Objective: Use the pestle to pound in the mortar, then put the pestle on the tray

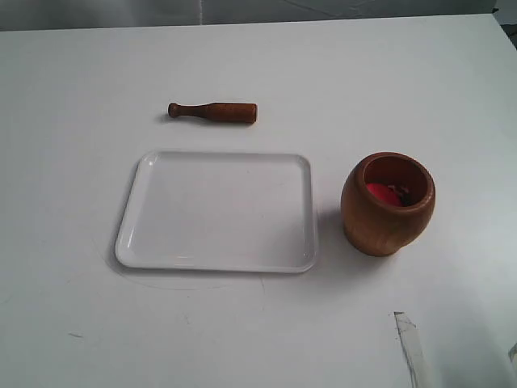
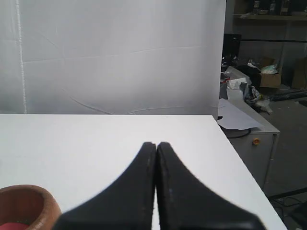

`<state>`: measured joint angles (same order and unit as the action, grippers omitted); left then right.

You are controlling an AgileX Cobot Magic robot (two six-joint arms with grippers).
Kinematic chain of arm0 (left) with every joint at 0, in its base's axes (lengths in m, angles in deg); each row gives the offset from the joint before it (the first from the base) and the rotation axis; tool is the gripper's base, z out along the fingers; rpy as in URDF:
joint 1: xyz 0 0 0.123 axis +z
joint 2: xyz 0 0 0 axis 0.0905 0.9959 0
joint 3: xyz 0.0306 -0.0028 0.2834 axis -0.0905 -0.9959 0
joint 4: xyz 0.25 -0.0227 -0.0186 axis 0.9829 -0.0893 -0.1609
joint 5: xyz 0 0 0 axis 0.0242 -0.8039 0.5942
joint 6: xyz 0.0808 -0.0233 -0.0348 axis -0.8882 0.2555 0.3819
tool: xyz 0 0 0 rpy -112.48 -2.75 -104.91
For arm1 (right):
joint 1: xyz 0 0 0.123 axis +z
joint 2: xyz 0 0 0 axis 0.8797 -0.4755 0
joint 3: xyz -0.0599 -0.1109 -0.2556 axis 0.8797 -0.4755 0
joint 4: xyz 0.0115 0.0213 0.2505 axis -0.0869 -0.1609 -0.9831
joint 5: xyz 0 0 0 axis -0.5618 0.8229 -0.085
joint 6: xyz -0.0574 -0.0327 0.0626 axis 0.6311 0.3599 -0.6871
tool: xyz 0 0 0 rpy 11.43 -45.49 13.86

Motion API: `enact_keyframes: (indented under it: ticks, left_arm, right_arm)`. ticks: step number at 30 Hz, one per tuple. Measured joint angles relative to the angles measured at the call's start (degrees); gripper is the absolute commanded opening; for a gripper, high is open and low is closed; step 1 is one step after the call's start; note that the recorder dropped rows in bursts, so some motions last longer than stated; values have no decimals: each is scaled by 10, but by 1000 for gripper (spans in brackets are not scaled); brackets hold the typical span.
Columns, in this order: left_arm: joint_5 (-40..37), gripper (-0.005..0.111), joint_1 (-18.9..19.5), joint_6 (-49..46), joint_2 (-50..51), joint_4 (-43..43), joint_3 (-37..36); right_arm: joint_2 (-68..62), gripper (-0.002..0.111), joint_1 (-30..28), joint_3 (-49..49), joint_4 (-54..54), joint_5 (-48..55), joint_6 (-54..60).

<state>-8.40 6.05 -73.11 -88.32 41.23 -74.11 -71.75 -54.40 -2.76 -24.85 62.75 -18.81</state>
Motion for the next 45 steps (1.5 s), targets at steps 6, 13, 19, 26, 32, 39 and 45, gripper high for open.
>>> enact_keyframes:
  ticks: [6, 13, 19, 26, 32, 39, 45]
  left_arm:
    - [0, 0, 0, 0, 0, 0, 0]
    - [0, 0, 0, 0, 0, 0, 0]
    - [0, 0, 0, 0, 0, 0, 0]
    - [0, 0, 0, 0, 0, 0, 0]
    - [0, 0, 0, 0, 0, 0, 0]
    - [0, 0, 0, 0, 0, 0, 0]
    - [0, 0, 0, 0, 0, 0, 0]
  right_arm:
    - [0, 0, 0, 0, 0, 0, 0]
    - [0, 0, 0, 0, 0, 0, 0]
    - [0, 0, 0, 0, -66, 0, -6]
    - [0, 0, 0, 0, -198, -18, -8]
    - [2, 0, 0, 102, -183, -106, -13]
    - [-146, 0, 0, 451, -134, 79, 111]
    - [-426, 0, 0, 690, -417, 369, 457]
